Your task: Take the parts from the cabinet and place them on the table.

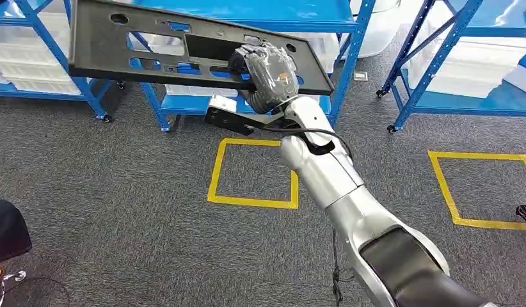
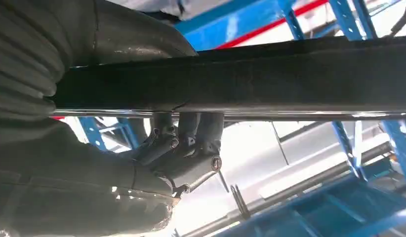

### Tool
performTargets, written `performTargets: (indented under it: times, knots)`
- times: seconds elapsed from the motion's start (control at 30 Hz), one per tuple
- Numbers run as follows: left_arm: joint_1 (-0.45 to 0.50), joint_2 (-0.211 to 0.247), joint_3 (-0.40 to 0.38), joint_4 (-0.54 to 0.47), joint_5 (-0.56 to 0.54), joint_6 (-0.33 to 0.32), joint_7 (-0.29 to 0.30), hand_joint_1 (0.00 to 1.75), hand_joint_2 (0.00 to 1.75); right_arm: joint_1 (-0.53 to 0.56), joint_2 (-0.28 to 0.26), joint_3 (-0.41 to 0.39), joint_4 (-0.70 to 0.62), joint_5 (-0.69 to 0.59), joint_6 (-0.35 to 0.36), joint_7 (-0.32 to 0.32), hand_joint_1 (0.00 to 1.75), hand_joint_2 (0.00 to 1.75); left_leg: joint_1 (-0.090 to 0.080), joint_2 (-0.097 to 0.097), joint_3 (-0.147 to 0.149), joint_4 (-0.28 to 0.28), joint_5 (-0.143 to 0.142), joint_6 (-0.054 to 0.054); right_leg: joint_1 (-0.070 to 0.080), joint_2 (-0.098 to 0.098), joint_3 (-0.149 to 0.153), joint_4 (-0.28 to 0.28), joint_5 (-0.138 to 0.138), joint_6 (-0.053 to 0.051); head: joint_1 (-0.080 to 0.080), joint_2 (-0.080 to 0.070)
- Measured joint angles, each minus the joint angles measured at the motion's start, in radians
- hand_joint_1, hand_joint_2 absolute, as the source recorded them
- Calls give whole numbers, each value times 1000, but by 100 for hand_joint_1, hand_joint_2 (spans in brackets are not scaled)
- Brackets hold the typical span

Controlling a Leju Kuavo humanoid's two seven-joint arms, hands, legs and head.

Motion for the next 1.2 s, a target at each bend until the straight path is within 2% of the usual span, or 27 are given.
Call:
performTargets:
  times: [0.03,0.1,0.13,0.17,0.2,0.23,0.33,0.4,0.47,0.5,0.53,0.6,0.63,0.67,0.7,0.73,0.8,0.83,0.87,0.9,0.97,1.0,1.03,1.1,1.13,1.17,1.2]
  knots:
    - [1,-1,0,1,0,0,1,0,175,3,-2,0,3,0,0,1,175,175,8,-5,-7,2,3,-11,-8,0,8,-18,11,15,0,0]
    - [1,-3,0,3,0,1,2,0,175,2,-4,2,6,0,0,1,175,175,31,-14,-33,28,4,-40,-31,1,90,-176,72,62,0,0]
    - [1,-2,0,3,0,1,2,0,175,1,-6,3,6,0,0,1,175,175,42,-18,-54,60,-3,-60,-47,5,126,-244,89,84,1,0]
    - [1,17,0,0,0,3,5,0,175,5,-10,4,8,1,-1,1,175,175,34,-29,-67,72,-7,-76,-33,39,91,-192,82,86,8,0]
    - [-1,5,0,5,0,5,6,0,175,7,-7,5,7,2,-1,0,175,175,38,-29,-76,103,-15,-86,-39,42,95,-190,81,53,4,0]
    - [0,8,0,4,0,6,6,0,175,12,-9,4,9,1,-2,3,175,175,35,-30,-77,91,-11,-86,-38,36,93,-182,77,36,-6,0]
    - [9,9,1,7,0,5,8,0,175,11,-6,5,10,1,-2,4,175,175,45,-25,-84,86,0,-87,-28,20,77,-172,92,3,-22,0]
    - [7,10,1,7,0,5,8,0,175,11,-4,5,10,1,-2,4,175,175,30,7,-130,202,-93,-71,-17,10,70,-173,100,-10,-23,0]
    - [6,9,1,7,-2,5,7,0,175,13,-5,6,10,1,-2,4,175,175,18,11,-203,393,-185,-57,-1,-5,62,-173,105,-17,-22,0]
    - [6,9,1,7,-2,5,7,0,175,15,-5,6,10,1,-2,4,175,175,11,10,-221,450,-208,-47,7,-12,59,-173,105,-18,-23,0]
    - [6,9,1,8,-3,5,7,0,175,15,-5,6,10,1,-2,4,175,175,2,10,-214,455,-209,-34,15,-20,57,-173,107,-21,-22,0]
    - [6,8,1,8,-3,6,7,0,175,14,-4,6,10,1,-2,4,175,175,-23,12,-133,344,-171,8,33,-33,56,-173,107,-21,-22,0]
    - [5,9,2,8,-3,5,7,0,175,12,-4,6,9,1,-2,4,175,175,-42,23,-71,253,-147,39,40,-39,57,-174,106,-21,-22,0]
    - [2,14,2,7,-3,6,6,0,175,10,-4,6,8,1,-2,4,175,175,-61,54,-36,191,-158,72,37,-45,59,-176,106,-22,-21,0]
    - [0,13,2,8,-3,6,6,0,175,8,-5,5,8,1,-3,4,175,175,-61,65,-33,191,-152,72,52,-56,58,-178,106,-21,-16,0]
    - [0,15,2,8,-5,6,3,0,175,8,-6,5,9,1,-3,4,175,175,-67,53,-32,185,-150,72,41,-64,59,-180,107,-20,-19,0]
    - [2,17,3,8,-5,6,4,0,175,8,-5,7,9,1,-3,4,175,175,-72,39,-24,164,-141,75,42,-79,72,-197,109,-17,-18,0]
    - [5,17,4,8,-5,6,4,0,175,7,-3,6,7,1,-3,4,175,175,-58,36,-2,130,-125,63,49,-71,72,-195,107,-14,-17,0]
    - [3,13,4,8,-5,6,4,0,175,6,-6,5,7,1,-3,4,175,175,-57,27,6,112,-116,49,44,-38,66,-179,98,-12,-17,0]
    - [0,13,4,8,-5,6,4,0,175,2,-7,5,7,0,-5,4,175,175,-56,23,7,109,-111,52,40,-16,47,-137,74,-16,-17,0]
    - [-1,11,4,8,-5,6,4,0,175,5,-14,4,9,0,-5,4,175,175,-54,5,4,108,-110,51,35,-6,-23,14,11,-18,-16,0]
    - [0,9,4,8,-8,6,4,0,175,9,-17,5,10,1,-5,4,175,175,-54,-4,3,108,-110,49,33,-6,-50,66,-3,-13,-16,0]
    - [0,8,4,8,-8,5,4,0,175,11,-18,5,11,1,-5,5,175,175,-54,-10,2,109,-109,48,31,-6,-56,76,-1,-8,-16,0]
    - [0,8,4,8,-8,5,4,0,175,14,-19,5,11,1,-5,5,175,175,-54,-24,2,109,-108,45,29,-5,-32,23,29,8,-16,0]
    - [0,7,4,8,-8,5,4,0,175,14,-19,5,11,1,-5,5,175,175,-54,-34,2,110,-106,43,29,-2,9,-64,67,20,-16,0]
    - [0,6,4,8,-8,5,4,0,175,13,-20,4,11,1,-6,5,175,175,-54,-45,2,111,-105,40,29,14,62,-170,108,26,-16,0]
    - [-1,3,4,9,-8,5,4,0,175,12,-20,4,11,1,-6,5,175,175,-52,-51,1,112,-105,39,29,46,88,-232,123,18,-16,0]
